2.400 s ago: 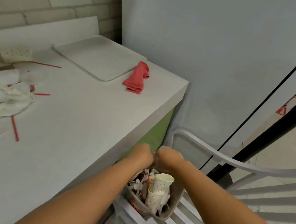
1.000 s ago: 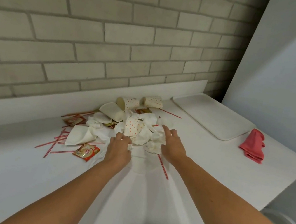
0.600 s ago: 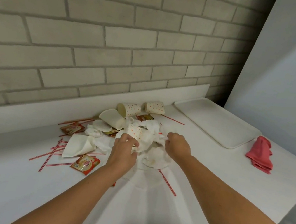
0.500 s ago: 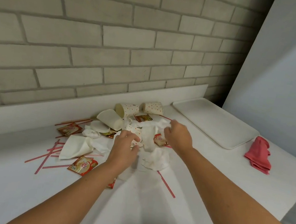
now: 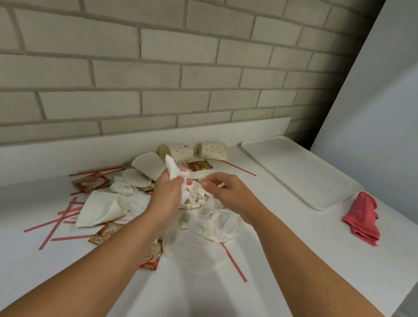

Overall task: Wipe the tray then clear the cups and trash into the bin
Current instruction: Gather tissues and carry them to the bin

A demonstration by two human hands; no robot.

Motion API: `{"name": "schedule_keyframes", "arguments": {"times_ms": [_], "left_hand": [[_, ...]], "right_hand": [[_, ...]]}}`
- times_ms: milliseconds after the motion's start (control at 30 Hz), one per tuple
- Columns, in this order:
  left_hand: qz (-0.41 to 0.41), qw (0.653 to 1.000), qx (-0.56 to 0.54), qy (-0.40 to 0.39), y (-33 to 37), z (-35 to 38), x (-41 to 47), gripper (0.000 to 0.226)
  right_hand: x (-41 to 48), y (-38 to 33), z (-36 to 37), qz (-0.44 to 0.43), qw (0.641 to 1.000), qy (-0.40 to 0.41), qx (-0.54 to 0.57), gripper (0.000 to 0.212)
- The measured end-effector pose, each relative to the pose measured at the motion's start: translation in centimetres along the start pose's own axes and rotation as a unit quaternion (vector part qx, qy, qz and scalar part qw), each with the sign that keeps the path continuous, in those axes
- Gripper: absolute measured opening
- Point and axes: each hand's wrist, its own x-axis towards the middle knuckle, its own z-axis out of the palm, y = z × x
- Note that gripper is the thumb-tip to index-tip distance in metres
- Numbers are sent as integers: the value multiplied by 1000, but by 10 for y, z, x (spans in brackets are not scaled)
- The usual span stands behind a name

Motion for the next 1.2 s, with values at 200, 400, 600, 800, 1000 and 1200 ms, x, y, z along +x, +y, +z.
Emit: {"name": "schedule_keyframes", "arguments": {"times_ms": [200,400,600,800,1000,1200], "left_hand": [[-12,998,56,35,-5,-19,8,30],[-3,997,80,16,-9,-18,4,32],[-1,995,97,14,-12,-17,0,31],[-18,992,121,-3,-18,-5,-8,33],[-17,987,155,-32,-25,12,-19,26],[-17,978,192,-79,-38,40,-37,19]], "right_hand": [[-2,59,25,157,929,-42,-332,61],[-4,67,22,126,942,-14,-312,37],[-15,70,0,105,964,67,-234,16],[-26,77,-15,191,945,1,-265,28],[-49,73,-7,164,895,-86,-406,17],[-69,86,-3,154,888,-92,-424,21]]}}
